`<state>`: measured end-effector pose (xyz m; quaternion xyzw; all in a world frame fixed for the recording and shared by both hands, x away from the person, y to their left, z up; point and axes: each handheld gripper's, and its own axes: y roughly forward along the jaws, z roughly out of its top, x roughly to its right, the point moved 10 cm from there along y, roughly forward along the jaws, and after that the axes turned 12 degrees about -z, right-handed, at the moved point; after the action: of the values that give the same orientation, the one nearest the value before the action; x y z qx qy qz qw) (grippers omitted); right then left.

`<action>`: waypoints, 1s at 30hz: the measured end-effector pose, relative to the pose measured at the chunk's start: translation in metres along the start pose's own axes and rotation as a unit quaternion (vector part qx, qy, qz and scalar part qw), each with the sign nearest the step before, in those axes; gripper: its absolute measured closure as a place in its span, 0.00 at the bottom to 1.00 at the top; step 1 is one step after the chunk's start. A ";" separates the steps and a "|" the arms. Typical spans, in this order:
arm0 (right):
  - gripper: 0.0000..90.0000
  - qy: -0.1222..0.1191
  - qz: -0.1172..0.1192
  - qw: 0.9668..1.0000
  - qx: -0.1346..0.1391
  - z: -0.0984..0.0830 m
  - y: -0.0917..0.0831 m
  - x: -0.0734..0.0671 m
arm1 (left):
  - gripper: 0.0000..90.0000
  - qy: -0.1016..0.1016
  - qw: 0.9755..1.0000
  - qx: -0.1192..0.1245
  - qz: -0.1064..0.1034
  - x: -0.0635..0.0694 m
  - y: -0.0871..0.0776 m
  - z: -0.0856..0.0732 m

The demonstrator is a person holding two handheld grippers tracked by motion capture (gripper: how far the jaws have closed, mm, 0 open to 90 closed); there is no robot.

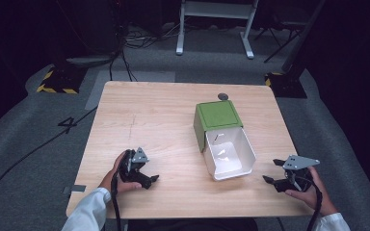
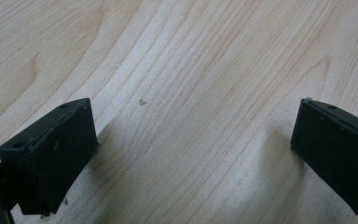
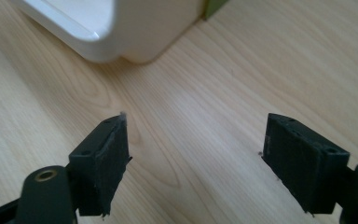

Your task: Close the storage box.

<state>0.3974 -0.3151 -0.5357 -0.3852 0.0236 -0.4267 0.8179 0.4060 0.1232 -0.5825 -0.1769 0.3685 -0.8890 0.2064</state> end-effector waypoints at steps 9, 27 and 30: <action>0.24 0.042 -0.014 0.999 -0.026 -0.036 0.011 0.014 | 0.01 0.000 1.000 0.000 0.000 0.000 0.000 0.000; 0.18 0.123 -0.029 0.992 -0.009 -0.055 0.009 0.022 | 0.00 -0.001 1.000 0.000 -0.001 0.000 0.000 0.000; 0.18 0.124 -0.028 0.992 -0.009 -0.055 0.010 0.022 | 0.00 -0.001 1.000 0.000 -0.001 0.000 0.000 0.000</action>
<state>0.3975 -0.3614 -0.5745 -0.3374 0.1177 -0.4935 0.7930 0.4060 0.1231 -0.5826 -0.1776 0.3682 -0.8891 0.2060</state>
